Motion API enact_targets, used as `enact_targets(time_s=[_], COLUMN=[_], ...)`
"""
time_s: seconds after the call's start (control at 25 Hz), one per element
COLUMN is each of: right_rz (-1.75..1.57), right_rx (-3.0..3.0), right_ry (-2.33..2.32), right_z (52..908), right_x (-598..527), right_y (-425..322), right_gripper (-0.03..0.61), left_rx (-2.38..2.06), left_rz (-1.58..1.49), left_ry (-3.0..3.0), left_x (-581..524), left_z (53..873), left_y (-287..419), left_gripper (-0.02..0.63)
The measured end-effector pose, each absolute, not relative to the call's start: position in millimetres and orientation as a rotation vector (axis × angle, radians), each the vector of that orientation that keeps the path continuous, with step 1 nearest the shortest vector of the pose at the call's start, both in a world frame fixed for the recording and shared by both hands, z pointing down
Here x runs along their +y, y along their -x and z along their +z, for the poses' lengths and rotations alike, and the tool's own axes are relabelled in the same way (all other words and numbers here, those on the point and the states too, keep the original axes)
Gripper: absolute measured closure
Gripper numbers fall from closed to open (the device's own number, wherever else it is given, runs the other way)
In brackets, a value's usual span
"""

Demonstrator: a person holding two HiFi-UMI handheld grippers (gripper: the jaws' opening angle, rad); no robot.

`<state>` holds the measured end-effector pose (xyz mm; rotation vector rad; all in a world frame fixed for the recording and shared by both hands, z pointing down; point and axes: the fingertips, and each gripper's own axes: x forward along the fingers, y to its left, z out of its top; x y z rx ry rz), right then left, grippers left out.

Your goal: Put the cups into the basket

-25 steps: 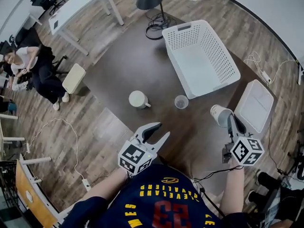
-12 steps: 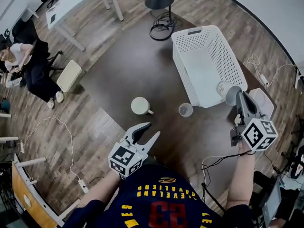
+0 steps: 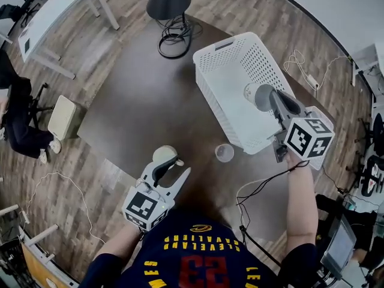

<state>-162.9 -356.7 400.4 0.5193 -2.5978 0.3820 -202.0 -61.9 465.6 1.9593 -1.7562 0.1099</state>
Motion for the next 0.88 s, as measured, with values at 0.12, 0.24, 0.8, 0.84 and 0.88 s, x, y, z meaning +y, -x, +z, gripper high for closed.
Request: enact_targets(time_s=[0.12, 0.24, 0.8, 0.84, 0.88], right_rz=[0.384, 0.384, 0.403, 0.415, 0.425], right_rx=[-2.553, -2.494, -2.267, -2.258, -2.251], right_ry=[-0.486, -0.454, -0.311, -0.312, -0.313], right_z=[421, 448, 567, 572, 576], right_x=[-358, -361, -373, -374, -374], right_y=[195, 221, 290, 292, 294], right_gripper=[0.551, 0.55, 0.549, 0.549, 0.549], left_rx=[-1.757, -1.762, -1.769, -1.773, -1.777], left_rz=[0.136, 0.139, 0.098, 0.095, 0.092], left_ry=[-1.99, -1.988, -1.919, -1.912, -1.905], left_x=[-67, -71, -83, -84, -84], left_z=[462, 464, 476, 477, 478], left_y=[221, 241, 302, 307, 311], left_gripper=[0.476, 0.476, 0.476, 0.476, 0.476])
